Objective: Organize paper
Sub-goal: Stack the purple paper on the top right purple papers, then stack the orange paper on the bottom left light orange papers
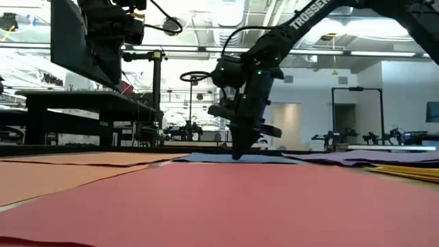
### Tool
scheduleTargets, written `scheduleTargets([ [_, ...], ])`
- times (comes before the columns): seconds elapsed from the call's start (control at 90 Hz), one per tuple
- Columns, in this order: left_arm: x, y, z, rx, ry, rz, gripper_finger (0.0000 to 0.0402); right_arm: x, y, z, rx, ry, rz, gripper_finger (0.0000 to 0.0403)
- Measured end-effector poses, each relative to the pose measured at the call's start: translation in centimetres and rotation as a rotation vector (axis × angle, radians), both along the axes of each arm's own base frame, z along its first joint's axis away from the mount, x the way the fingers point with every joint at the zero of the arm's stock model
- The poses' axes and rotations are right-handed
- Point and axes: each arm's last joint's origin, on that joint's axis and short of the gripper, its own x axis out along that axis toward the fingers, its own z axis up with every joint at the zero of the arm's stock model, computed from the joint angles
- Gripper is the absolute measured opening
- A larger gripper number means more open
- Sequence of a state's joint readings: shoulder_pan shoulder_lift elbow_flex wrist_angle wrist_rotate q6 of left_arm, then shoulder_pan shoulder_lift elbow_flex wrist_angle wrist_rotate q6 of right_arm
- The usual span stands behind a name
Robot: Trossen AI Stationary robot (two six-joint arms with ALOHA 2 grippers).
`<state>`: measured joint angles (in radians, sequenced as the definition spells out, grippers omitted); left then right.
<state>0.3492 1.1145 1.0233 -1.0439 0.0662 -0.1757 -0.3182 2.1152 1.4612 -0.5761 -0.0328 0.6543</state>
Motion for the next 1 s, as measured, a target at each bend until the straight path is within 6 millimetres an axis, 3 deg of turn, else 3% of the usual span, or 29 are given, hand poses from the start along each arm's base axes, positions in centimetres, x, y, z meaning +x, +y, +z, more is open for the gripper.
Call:
scheduleTargets([
  [0.156, 0.0, 0.0, 0.0, 0.001, -0.002, 0.000, 0.0118, -0.1, -0.3, 1.4, 0.000, -0.006, -0.001, 0.0000],
  [0.267, 0.0, 0.0, 0.0, 0.007, -0.001, -0.014, 0.0118, -0.3, -0.9, 5.3, -0.056, -0.044, 0.086, 0.0000],
  [0.356, 0.0, 0.0, 0.0, 0.007, 0.000, -0.014, 0.0118, -2.0, -2.0, 8.1, -0.104, 0.011, 0.188, 0.0000],
  [0.467, 0.0, 0.0, 0.0, 0.007, 0.000, -0.012, 0.0118, -5.0, -4.4, 9.0, -0.127, 0.139, 0.279, 0.0000],
  [0.567, 0.0, 0.0, 0.0, 0.004, -0.002, -0.002, 0.0118, -7.5, -6.9, 8.7, -0.095, 0.219, 0.300, 0.0000],
  [0.689, 0.0, 0.0, 0.0, -0.006, -0.004, 0.023, 0.0118, -9.2, -8.9, 6.7, -0.108, 0.228, 0.302, 0.0000],
  [1.0, -0.1, 0.0, 0.0, -0.043, 0.003, 0.095, 0.0118, -10.3, -8.9, 3.0, -0.144, 0.224, 0.441, 0.0000],
])
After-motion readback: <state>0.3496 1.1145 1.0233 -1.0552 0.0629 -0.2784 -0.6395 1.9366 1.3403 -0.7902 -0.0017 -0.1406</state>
